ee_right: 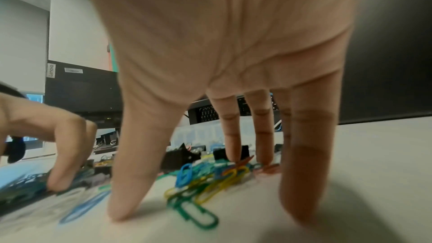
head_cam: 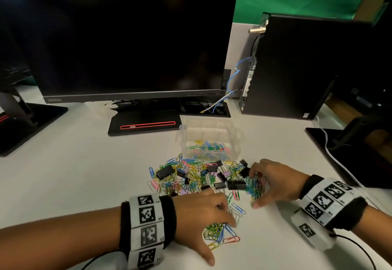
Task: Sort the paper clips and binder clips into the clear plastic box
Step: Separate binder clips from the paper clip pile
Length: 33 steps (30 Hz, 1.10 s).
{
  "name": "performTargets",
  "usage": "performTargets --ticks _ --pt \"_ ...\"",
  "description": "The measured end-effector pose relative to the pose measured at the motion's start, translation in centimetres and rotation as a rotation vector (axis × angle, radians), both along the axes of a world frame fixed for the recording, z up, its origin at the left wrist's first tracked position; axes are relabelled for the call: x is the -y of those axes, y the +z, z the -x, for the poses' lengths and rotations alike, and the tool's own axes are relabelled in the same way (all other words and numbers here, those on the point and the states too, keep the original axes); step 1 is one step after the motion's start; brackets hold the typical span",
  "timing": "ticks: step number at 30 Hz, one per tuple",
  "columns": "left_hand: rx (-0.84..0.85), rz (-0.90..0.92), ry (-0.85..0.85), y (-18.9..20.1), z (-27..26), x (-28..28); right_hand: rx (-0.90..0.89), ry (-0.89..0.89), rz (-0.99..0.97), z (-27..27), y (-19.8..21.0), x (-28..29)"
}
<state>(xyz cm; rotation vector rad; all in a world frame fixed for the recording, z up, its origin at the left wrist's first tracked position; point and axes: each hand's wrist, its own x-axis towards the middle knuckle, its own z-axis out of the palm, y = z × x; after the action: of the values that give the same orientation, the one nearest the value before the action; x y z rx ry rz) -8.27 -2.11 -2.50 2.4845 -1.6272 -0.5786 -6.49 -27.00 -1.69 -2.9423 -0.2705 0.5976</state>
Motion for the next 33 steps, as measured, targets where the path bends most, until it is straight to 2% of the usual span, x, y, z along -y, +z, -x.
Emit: performTargets --ticks 3,10,16,22,27,30,33 --pt "0.063 -0.029 0.021 -0.7 -0.1 0.3 0.014 0.001 -0.077 0.1 -0.4 -0.5" --pt "-0.032 0.025 0.156 -0.6 -1.3 0.1 0.002 0.071 -0.237 -0.2 -0.7 -1.1" --pt "-0.034 0.096 0.188 -0.3 -1.9 -0.1 -0.084 0.046 -0.298 -0.1 -0.6 -1.5" --pt "-0.066 0.192 0.273 0.4 -2.6 -0.4 -0.072 0.021 -0.256 -0.4 -0.4 -1.7" --pt "-0.181 0.270 0.390 1.2 -3.9 -1.0 -0.026 0.007 -0.190 -1.2 0.7 -1.2" --pt "-0.330 0.407 0.519 1.6 -5.6 -1.6 0.000 -0.033 -0.199 -2.1 1.8 -1.3" --pt "-0.409 0.566 0.605 2.4 -7.4 -1.9 0.042 -0.096 -0.287 -3.4 3.3 -1.6"
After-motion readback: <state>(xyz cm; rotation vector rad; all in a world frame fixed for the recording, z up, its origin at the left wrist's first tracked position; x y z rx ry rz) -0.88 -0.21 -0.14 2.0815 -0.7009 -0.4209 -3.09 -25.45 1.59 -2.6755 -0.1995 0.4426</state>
